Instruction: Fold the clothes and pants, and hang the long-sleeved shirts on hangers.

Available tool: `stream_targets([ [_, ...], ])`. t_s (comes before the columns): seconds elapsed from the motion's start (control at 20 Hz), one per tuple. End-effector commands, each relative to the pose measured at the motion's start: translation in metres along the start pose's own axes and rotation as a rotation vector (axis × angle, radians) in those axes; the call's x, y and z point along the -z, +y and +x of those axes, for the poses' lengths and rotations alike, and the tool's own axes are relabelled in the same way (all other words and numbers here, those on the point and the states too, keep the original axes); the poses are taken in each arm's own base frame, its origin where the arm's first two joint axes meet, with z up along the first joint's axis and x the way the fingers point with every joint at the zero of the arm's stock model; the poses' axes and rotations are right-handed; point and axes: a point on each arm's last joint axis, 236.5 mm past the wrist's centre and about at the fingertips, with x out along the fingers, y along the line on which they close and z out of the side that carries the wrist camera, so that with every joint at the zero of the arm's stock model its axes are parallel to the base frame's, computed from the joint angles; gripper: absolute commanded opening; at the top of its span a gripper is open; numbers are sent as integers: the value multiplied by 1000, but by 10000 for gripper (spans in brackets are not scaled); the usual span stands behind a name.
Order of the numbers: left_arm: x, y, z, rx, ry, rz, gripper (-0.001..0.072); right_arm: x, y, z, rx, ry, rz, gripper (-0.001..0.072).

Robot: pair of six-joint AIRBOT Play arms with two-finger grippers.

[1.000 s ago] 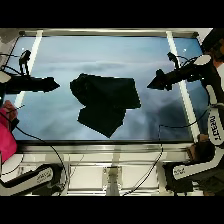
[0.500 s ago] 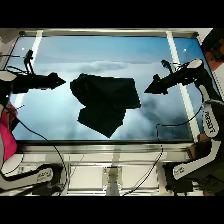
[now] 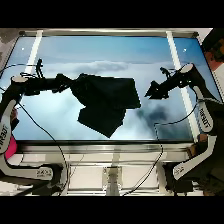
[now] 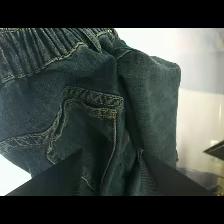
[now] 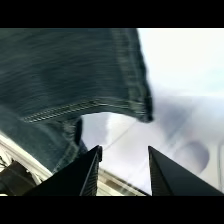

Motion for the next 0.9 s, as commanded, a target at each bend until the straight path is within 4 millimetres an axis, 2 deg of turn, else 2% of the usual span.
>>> stream_targets([
  [0.0,1,2,3,8,4,-13,412,2,-20,26,2,72,61,348],
  [0.2,1,2,3,8,4,-13,412,-11,-20,42,-46,51,96,348],
  [0.35,-2,4,3,1,-10,-14,412,-6,-16,65,-47,99,94,348],
  [0.5,-14,10,3,-26,-59,-14,413,-1,-3,88,-35,125,59,346],
  [0.6,-23,16,4,-50,-99,-14,415,1,6,95,-29,130,28,285],
  [0.65,-27,19,5,-60,-114,-15,416,2,9,95,-29,134,18,136],
  [0.7,-28,22,7,-71,-123,-15,433,0,13,92,-33,130,12,25],
  [0.85,-28,42,16,-138,-126,9,433,-9,27,65,-47,98,-26,22],
])
